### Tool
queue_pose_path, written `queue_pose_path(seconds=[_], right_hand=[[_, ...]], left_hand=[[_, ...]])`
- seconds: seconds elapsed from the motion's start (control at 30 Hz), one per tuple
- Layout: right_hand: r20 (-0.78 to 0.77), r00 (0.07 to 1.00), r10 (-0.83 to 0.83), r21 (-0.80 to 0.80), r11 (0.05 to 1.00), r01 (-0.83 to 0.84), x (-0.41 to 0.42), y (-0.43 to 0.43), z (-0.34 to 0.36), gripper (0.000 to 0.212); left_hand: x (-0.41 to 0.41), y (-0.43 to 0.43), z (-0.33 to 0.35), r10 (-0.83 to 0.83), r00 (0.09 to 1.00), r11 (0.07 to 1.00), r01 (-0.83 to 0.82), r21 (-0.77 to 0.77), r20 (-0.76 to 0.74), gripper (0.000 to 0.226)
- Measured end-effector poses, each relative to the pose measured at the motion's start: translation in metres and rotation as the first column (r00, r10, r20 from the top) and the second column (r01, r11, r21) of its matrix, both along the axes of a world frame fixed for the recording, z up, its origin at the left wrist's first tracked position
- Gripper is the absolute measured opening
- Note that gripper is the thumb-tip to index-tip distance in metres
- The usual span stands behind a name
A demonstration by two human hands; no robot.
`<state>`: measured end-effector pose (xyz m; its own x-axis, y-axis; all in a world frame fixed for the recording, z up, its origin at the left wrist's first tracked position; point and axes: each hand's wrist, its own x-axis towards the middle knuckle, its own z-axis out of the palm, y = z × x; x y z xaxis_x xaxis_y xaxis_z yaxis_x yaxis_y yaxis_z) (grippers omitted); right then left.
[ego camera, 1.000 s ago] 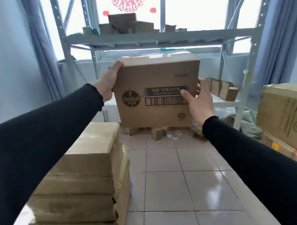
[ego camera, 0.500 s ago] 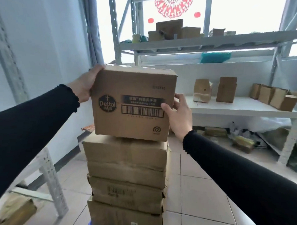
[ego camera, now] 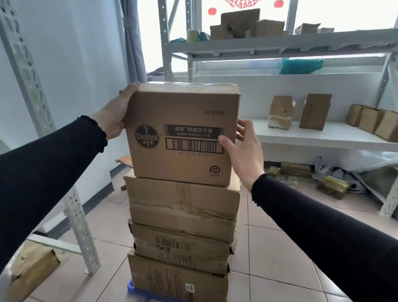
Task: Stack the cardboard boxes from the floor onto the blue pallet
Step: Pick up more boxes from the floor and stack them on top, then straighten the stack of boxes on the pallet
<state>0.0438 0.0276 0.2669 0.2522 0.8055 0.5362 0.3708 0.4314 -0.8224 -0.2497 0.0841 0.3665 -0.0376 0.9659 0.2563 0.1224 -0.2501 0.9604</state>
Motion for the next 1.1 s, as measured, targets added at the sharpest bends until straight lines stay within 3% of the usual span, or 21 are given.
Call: queue_pose_path(seconds=[0.07,0.2,0.4,0.57,0.7,0.93,1.1], right_hand=[[0.045,0.999,-0.017,0.013,1.000,0.017,0.003,-0.001,-0.009,0.061],[0.100,0.995,-0.028,-0.011,1.000,0.030,0.009,0.002,-0.034,0.063],[0.181,0.983,0.021,-0.130,0.992,0.003,0.019,0.002,-0.084,0.064],[0.231,0.972,0.051,-0.189,0.982,-0.006,0.022,0.005,-0.107,0.064],[0.247,0.969,0.029,-0.190,0.982,0.019,0.020,0.008,-0.118,0.067],[0.222,0.975,-0.004,-0.168,0.985,0.042,0.017,0.010,-0.125,0.062],[0.221,0.975,-0.017,-0.151,0.987,0.052,0.016,0.011,-0.127,0.061]], left_hand=[[-0.003,0.001,-0.006,-0.005,1.000,1.000,0.005,0.019,-0.020,0.068],[-0.004,-0.007,-0.035,0.021,0.994,0.997,-0.013,0.077,-0.104,0.076],[-0.019,-0.018,-0.126,0.157,0.961,0.981,-0.125,0.148,-0.227,0.056],[-0.023,-0.028,-0.184,0.152,0.953,0.981,-0.112,0.161,-0.262,0.045],[-0.023,-0.029,-0.195,0.236,0.918,0.955,-0.158,0.250,-0.320,0.045],[-0.028,-0.023,-0.194,0.241,0.924,0.953,-0.166,0.255,-0.298,0.032],[-0.033,-0.017,-0.196,0.248,0.933,0.956,-0.191,0.224,-0.262,0.042]])
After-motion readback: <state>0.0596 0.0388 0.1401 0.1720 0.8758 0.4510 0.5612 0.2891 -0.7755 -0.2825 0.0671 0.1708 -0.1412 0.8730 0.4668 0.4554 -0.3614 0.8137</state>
